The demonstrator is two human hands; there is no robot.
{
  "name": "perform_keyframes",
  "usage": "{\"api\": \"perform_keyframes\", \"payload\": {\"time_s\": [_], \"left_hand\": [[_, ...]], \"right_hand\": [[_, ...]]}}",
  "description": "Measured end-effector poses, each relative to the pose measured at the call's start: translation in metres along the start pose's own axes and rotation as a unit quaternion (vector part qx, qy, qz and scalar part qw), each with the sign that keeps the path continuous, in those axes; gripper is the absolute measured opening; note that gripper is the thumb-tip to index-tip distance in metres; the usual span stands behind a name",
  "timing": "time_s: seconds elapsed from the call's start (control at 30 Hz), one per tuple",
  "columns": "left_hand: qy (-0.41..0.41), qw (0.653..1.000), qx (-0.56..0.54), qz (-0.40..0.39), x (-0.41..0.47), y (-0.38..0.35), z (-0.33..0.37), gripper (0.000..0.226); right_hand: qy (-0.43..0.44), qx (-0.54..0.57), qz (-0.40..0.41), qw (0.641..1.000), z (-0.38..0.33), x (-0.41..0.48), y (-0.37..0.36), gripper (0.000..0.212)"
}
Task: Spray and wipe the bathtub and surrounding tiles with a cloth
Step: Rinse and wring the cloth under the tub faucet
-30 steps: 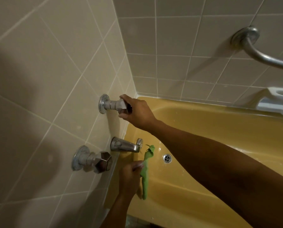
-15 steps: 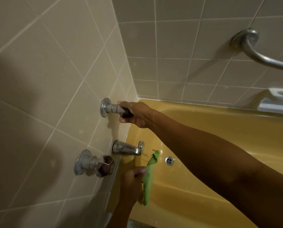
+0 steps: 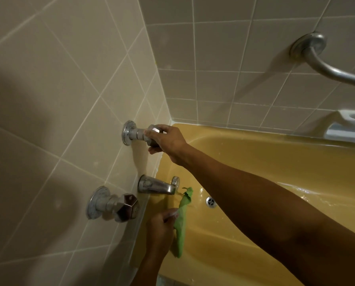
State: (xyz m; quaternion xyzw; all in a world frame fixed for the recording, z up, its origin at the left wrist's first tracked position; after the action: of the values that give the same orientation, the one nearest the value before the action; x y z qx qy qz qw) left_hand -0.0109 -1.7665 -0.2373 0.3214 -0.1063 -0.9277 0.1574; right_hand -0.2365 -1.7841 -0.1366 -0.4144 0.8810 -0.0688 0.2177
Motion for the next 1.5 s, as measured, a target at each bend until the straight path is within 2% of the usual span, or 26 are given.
{"api": "perform_keyframes", "payload": {"time_s": [0.07, 0.13, 0.23, 0.3, 0.4, 0.5, 0.6, 0.63, 0.7, 0.73, 0.77, 0.87, 0.93, 1.0, 1.07, 1.17, 1.3, 1.43, 1.5], "left_hand": [[0.011, 1.0, 0.0, 0.01, 0.005, -0.002, -0.002, 0.021], [0.016, 0.999, -0.03, 0.022, 0.013, -0.005, -0.008, 0.022], [0.026, 0.99, -0.125, 0.059, 0.03, -0.009, -0.026, 0.026], [0.04, 0.981, -0.174, 0.07, 0.046, -0.016, -0.043, 0.024], [0.058, 0.967, -0.238, 0.066, 0.075, -0.032, -0.07, 0.017], [0.056, 0.964, -0.255, 0.056, 0.102, -0.046, -0.089, 0.016], [0.042, 0.972, -0.222, 0.063, 0.126, -0.051, -0.103, 0.018], [0.04, 0.977, -0.2, 0.065, 0.132, -0.052, -0.107, 0.019], [0.033, 0.984, -0.162, 0.063, 0.142, -0.052, -0.115, 0.021], [0.028, 0.986, -0.153, 0.062, 0.146, -0.052, -0.12, 0.02], [0.027, 0.987, -0.143, 0.063, 0.148, -0.051, -0.125, 0.019], [0.037, 0.989, -0.128, 0.06, 0.152, -0.045, -0.142, 0.017], [0.048, 0.989, -0.124, 0.056, 0.155, -0.039, -0.15, 0.018], [0.043, 0.991, -0.111, 0.062, 0.159, -0.033, -0.149, 0.02], [0.018, 0.996, -0.06, 0.069, 0.165, -0.029, -0.138, 0.018], [0.013, 0.997, -0.017, 0.069, 0.175, -0.032, -0.128, 0.01], [0.024, 0.999, 0.021, 0.021, 0.204, -0.042, -0.118, 0.009], [0.069, 0.996, 0.022, -0.053, 0.228, -0.06, -0.124, 0.026], [0.063, 0.992, 0.078, -0.074, 0.237, -0.064, -0.121, 0.03]], "right_hand": [[0.021, -0.046, -0.005, 0.999, 0.005, -0.003, 0.004, 0.059], [0.042, -0.143, 0.0, 0.989, 0.014, -0.014, 0.014, 0.06], [0.028, -0.234, 0.037, 0.971, 0.057, -0.033, 0.049, 0.036], [-0.015, -0.259, 0.094, 0.961, 0.104, -0.046, 0.083, 0.018], [-0.139, -0.217, 0.115, 0.959, 0.19, -0.055, 0.119, 0.015], [-0.255, -0.086, 0.08, 0.96, 0.267, -0.051, 0.122, 0.009], [-0.286, -0.029, 0.058, 0.956, 0.311, -0.029, 0.117, 0.043], [-0.29, -0.041, 0.054, 0.955, 0.319, -0.019, 0.117, 0.046], [-0.298, -0.082, 0.041, 0.95, 0.338, 0.005, 0.12, 0.031], [-0.299, -0.108, 0.031, 0.948, 0.343, 0.016, 0.12, 0.017], [-0.289, -0.14, 0.023, 0.947, 0.346, 0.028, 0.12, 0.013], [-0.249, -0.219, 0.024, 0.943, 0.355, 0.052, 0.118, 0.022], [-0.25, -0.251, -0.013, 0.935, 0.362, 0.052, 0.107, 0.022], [-0.228, -0.211, -0.006, 0.95, 0.369, 0.046, 0.107, 0.017], [-0.195, -0.118, 0.051, 0.972, 0.371, 0.035, 0.115, 0.011], [-0.152, -0.067, 0.073, 0.983, 0.365, 0.022, 0.12, 0.016], [-0.111, -0.118, 0.062, 0.985, 0.36, 0.017, 0.125, 0.023], [-0.1, -0.192, 0.031, 0.976, 0.366, 0.016, 0.135, 0.023], [-0.103, -0.201, 0.021, 0.974, 0.367, 0.014, 0.141, 0.024]]}}
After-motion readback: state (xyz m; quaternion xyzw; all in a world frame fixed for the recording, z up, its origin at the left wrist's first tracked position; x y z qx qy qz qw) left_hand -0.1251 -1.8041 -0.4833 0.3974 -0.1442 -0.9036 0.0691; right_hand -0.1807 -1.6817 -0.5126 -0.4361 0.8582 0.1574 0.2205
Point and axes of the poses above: each hand's wrist, its own x-axis towards the middle knuckle, its own y-axis out of the back of the hand, z = x × y, the point moved 9 cm from there along x, towards the middle knuckle, and after that the axes turned 14 degrees about -z, right-handed, at the moved point
